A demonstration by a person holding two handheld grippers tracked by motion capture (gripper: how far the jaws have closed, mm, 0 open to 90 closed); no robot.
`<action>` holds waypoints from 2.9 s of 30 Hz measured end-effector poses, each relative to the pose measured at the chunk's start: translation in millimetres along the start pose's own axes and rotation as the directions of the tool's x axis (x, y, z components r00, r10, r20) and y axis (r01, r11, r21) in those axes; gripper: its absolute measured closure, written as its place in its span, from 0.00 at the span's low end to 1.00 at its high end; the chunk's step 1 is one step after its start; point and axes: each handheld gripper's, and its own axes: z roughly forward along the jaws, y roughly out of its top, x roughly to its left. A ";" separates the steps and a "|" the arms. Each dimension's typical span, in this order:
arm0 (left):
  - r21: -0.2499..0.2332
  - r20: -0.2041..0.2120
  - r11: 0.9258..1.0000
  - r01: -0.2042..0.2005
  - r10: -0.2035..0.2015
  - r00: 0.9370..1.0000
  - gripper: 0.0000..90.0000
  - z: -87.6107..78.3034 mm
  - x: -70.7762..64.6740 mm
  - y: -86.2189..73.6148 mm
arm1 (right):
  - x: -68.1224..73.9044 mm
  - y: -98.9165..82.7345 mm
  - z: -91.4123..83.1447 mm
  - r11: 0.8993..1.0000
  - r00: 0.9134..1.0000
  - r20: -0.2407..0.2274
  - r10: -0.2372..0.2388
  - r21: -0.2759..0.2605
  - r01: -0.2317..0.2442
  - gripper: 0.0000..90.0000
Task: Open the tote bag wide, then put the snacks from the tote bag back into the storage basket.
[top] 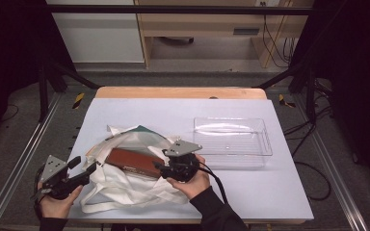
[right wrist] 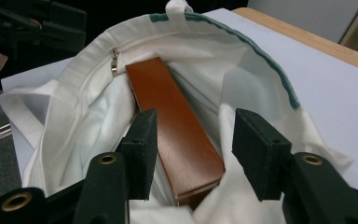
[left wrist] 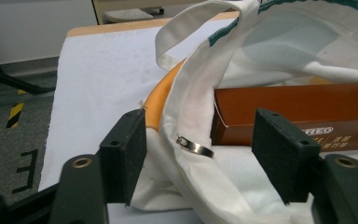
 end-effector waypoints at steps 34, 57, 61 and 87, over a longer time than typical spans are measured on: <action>0.024 -0.005 1.000 -0.009 0.009 1.000 0.38 -4.2 3.3 -8.5 | 13.0 17.0 101.9 0.959 0.992 -0.081 -0.095 0.260 0.113 0.41; 0.036 0.001 0.999 0.000 0.000 1.000 0.37 -2.1 4.6 -9.4 | 6.7 9.3 124.3 0.914 0.984 -0.141 -0.107 0.375 0.153 0.41; 0.032 -0.001 0.999 0.001 -0.001 1.000 0.38 -2.7 4.5 -9.5 | 8.4 12.2 123.9 0.899 0.976 -0.165 -0.144 0.390 0.198 0.45; 0.045 -0.006 0.999 -0.001 0.002 1.000 0.38 -1.9 4.3 -10.2 | 15.4 29.5 65.8 0.904 0.968 -0.171 -0.182 0.359 0.233 0.47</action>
